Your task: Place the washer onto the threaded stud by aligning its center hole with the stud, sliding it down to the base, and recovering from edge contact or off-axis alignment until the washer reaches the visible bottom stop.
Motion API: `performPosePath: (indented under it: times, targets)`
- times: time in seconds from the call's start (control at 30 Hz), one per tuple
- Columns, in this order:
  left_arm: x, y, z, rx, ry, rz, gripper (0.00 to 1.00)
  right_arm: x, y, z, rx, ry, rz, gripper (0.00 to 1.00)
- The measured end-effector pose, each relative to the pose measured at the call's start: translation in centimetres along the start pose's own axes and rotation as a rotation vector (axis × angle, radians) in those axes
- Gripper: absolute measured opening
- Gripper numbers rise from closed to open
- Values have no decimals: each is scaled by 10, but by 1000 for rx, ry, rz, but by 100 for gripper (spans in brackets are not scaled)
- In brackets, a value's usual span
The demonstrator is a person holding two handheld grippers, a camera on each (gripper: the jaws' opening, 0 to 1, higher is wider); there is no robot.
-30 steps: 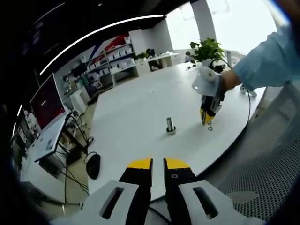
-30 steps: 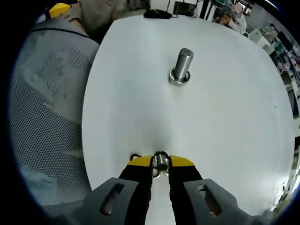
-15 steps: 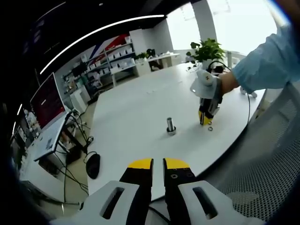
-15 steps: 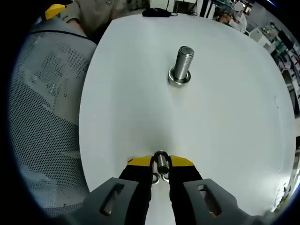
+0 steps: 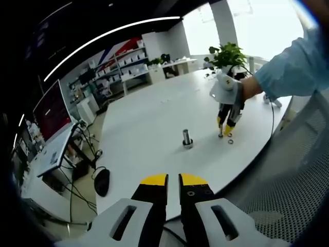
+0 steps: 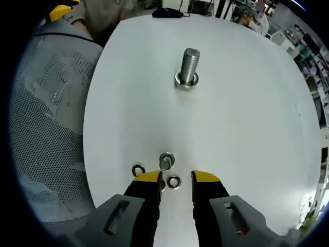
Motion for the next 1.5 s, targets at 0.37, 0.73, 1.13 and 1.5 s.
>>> performPosePath:
  times: [0.37,0.73,1.13,1.5]
  targets:
    - [0,0,0,3,3,-1,5,-16,-18,-11,120,84,11,24]
    - [1,-1,0,-2,6,-4,6,-37,-12,-16,156,46,71,24]
    - [2,0,-1,-22,11,-6,6,-40,-8,-16,143,25,96,23]
    - [2,0,-2,-25,13,-6,6,-52,6,-7,44,-149,110,20]
Point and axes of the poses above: the point that each gripper's makers call its tool centre point, and the gripper's own axes: y roughly forward along the fingers, x roughly to its right, z roughly out of its top, the point moved 9 cm from there along -y, roughly backward along the fingers, and after that the axes turned 1 degree about -y, right-handed, at the moved point
